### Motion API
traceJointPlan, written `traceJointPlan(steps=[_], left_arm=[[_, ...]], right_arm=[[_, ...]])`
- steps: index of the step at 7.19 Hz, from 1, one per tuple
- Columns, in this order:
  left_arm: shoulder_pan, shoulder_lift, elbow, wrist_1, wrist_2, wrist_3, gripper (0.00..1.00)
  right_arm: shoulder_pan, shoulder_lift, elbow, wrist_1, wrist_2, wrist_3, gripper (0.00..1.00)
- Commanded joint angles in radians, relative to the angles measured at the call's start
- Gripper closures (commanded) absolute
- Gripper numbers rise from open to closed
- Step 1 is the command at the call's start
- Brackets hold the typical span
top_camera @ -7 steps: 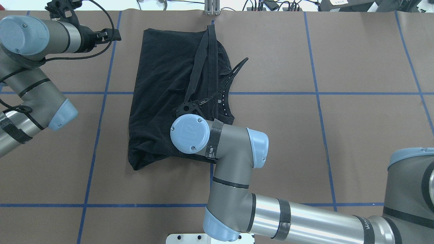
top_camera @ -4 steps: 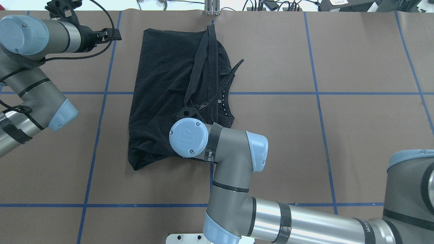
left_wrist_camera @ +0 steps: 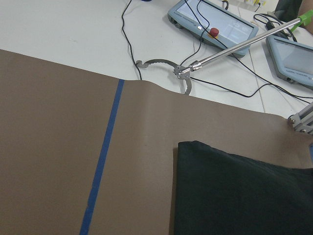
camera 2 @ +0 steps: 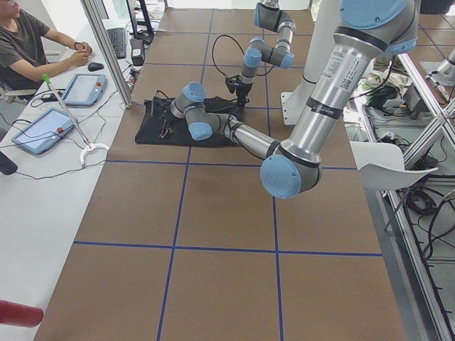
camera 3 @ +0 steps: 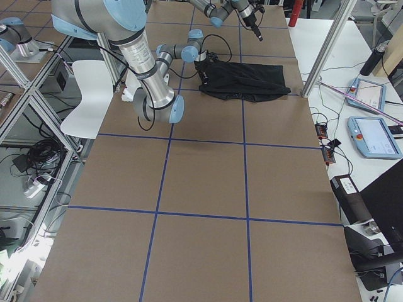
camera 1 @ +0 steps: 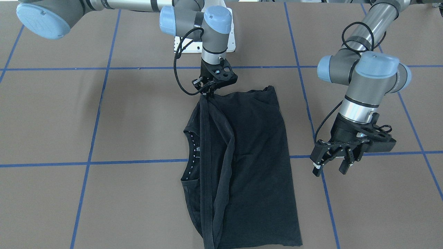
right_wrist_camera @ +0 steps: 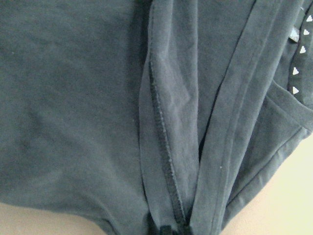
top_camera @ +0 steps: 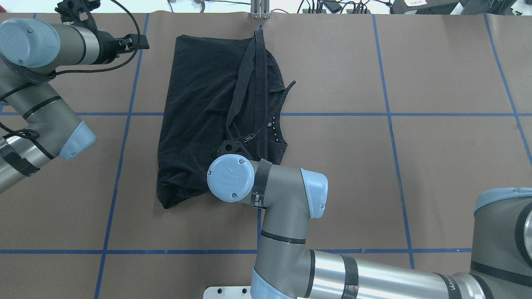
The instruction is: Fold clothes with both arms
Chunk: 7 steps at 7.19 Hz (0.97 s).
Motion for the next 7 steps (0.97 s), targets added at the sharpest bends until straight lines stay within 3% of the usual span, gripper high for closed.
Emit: traceJointPlan(steps=[1,3,6,7], left_arm=[[0.001,0.000,0.002,0.000,0.000,-0.008,0.01],[0.002,0.000,0.002,0.000,0.000,-0.008,0.01],[0.002,-0.004,0.000,0.000,0.000,-0.010,0.01],[0.002,-0.004,-0.008,0.002,0.000,-0.011,0.01]], right_arm=[[0.001,-0.013,0.009,0.000,-0.002,0.000,1.00],[0.013,-0.024,0.033,-0.002,0.006,-0.001,1.00],[0.004,-0.256,0.308,-0.065,-0.002,-0.020,1.00],[-0.039,-0.350,0.398,-0.059,-0.008,0.074,1.00]])
